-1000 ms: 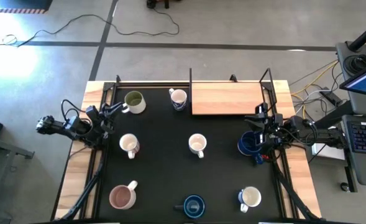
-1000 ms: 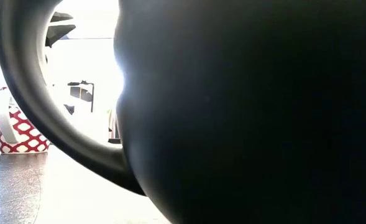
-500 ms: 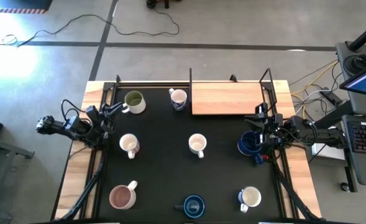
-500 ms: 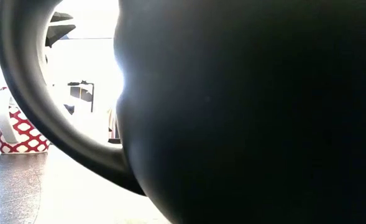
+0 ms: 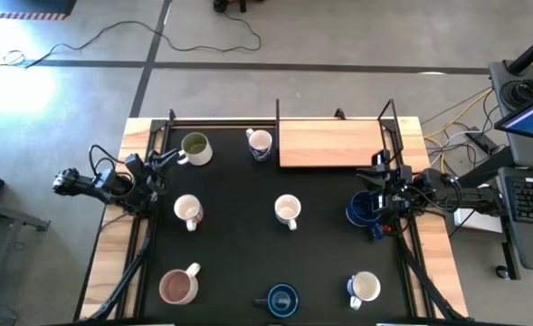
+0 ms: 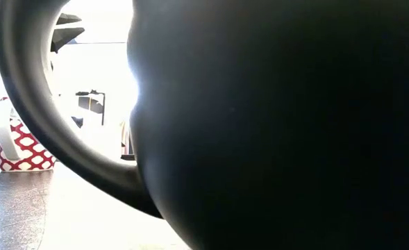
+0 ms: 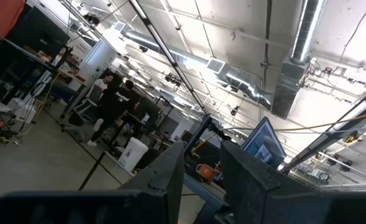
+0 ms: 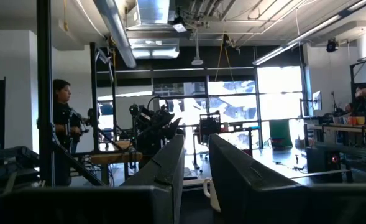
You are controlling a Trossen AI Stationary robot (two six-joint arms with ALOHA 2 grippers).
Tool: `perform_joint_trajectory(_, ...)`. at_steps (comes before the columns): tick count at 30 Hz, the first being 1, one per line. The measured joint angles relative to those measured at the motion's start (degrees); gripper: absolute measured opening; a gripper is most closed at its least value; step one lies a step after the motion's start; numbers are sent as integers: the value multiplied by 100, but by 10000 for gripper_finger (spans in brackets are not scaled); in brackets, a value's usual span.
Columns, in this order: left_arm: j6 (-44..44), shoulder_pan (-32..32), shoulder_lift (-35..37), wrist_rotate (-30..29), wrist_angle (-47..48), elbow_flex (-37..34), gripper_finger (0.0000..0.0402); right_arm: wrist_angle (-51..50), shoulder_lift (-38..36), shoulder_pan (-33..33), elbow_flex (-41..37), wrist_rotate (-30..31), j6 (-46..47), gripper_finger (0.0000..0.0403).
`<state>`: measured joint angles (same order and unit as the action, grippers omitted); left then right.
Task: Place coffee mugs
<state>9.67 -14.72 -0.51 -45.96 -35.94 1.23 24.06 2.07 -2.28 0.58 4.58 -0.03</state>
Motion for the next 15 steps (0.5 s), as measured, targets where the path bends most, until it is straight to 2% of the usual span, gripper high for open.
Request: perform_joint_trajectory(15, 329, 4, -1, 3, 96, 0, 88, 0, 1, 0, 0, 0, 0, 66)
